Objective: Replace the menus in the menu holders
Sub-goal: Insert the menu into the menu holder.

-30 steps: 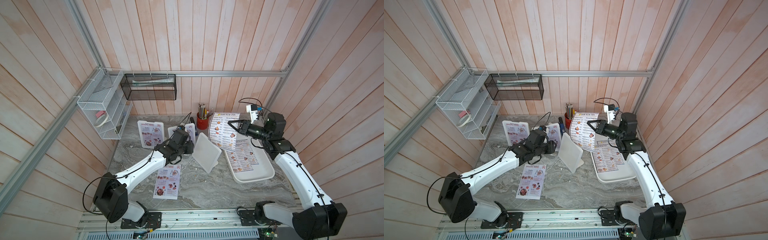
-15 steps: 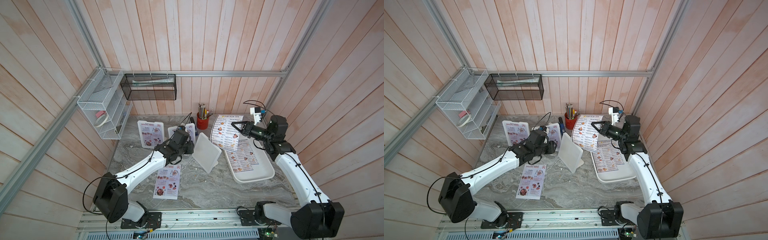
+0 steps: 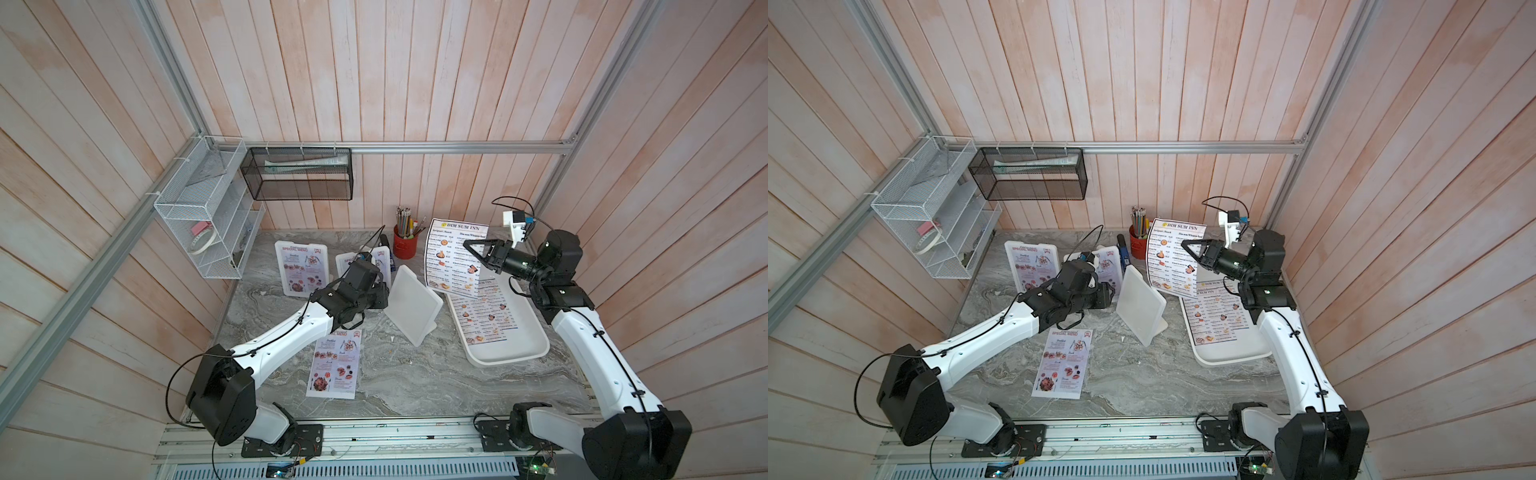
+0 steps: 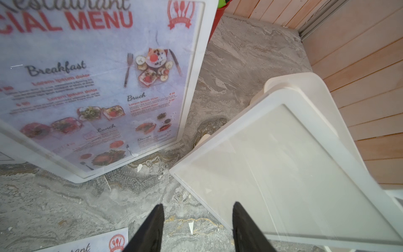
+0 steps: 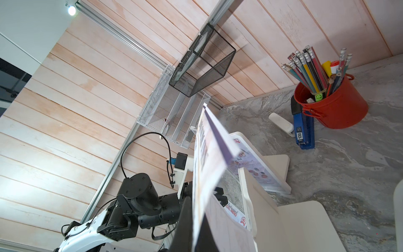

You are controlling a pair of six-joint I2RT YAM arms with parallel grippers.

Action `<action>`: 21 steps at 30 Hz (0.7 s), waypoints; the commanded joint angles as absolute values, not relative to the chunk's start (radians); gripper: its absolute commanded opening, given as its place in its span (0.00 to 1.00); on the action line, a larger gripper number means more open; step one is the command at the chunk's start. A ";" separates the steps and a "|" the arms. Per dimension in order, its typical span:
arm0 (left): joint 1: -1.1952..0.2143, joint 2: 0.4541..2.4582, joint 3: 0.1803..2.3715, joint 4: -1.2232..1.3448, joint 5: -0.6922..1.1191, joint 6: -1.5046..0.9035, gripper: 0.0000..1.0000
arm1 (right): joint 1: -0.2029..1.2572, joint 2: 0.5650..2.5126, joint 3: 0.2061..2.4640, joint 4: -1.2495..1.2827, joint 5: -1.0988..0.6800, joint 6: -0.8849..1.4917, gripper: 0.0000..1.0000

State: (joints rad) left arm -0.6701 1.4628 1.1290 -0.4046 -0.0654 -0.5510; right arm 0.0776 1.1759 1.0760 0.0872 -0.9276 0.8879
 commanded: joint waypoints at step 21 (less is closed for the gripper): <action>-0.674 1.456 1.137 -0.402 -0.091 -0.558 0.53 | 0.094 1.162 1.073 0.150 -0.956 0.923 0.00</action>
